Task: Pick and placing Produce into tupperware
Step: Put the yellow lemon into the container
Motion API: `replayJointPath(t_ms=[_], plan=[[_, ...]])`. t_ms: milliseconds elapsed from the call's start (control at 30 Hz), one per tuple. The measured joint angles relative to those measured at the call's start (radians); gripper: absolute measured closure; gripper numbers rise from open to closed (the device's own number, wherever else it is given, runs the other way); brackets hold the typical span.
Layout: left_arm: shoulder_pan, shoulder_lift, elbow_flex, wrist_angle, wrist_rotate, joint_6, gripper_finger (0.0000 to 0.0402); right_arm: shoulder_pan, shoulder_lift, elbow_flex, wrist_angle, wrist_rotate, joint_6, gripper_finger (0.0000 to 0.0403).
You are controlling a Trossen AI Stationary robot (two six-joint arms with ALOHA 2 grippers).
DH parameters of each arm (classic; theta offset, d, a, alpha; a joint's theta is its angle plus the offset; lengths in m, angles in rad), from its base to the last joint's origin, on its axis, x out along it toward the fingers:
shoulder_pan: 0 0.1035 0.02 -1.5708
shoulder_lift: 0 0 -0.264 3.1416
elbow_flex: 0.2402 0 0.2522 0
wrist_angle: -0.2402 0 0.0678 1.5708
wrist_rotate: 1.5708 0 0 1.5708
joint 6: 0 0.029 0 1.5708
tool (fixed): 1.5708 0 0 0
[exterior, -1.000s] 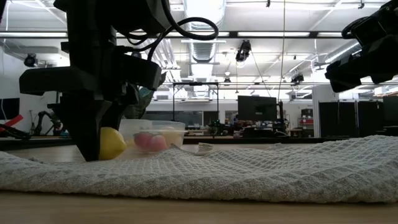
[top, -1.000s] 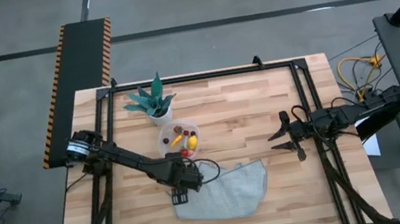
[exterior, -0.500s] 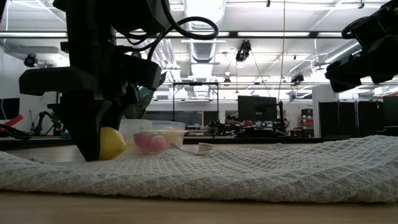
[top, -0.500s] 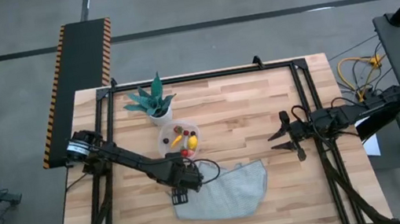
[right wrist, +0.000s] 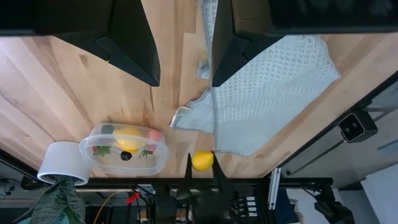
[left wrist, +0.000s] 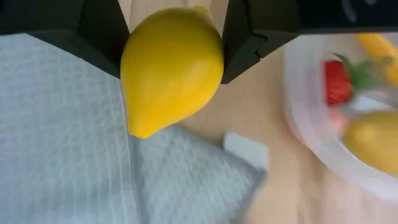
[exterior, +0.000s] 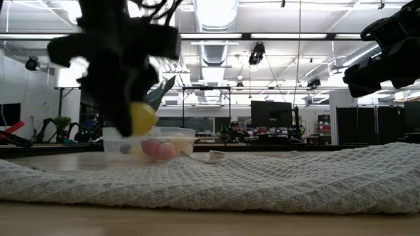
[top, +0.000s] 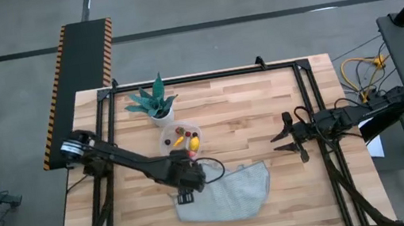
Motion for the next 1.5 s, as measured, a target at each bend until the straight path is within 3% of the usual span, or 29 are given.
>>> replayJointPath(t_ms=[200, 767, 1233, 1500], plan=[[-0.001, -0.057, 0.059, 0.011, -0.078, 0.018, 0.0215, 0.000, 0.000, 0.000, 0.001, 0.002, 0.000, 0.0266], [0.000, -0.276, 0.062, 0.016, -0.566, 0.098, 0.0215, 0.000, 0.000, 0.000, 0.001, -0.001, 0.010, 0.0266], [0.071, -0.279, -0.028, 0.001, -0.586, 0.120, 0.0215, 0.000, 0.000, 0.000, 0.001, -0.001, 0.018, 0.0266], [0.151, -0.279, -0.134, -0.001, -0.500, 0.115, 0.0215, 0.000, 0.000, 0.000, 0.001, -0.001, 0.018, 0.0266]])
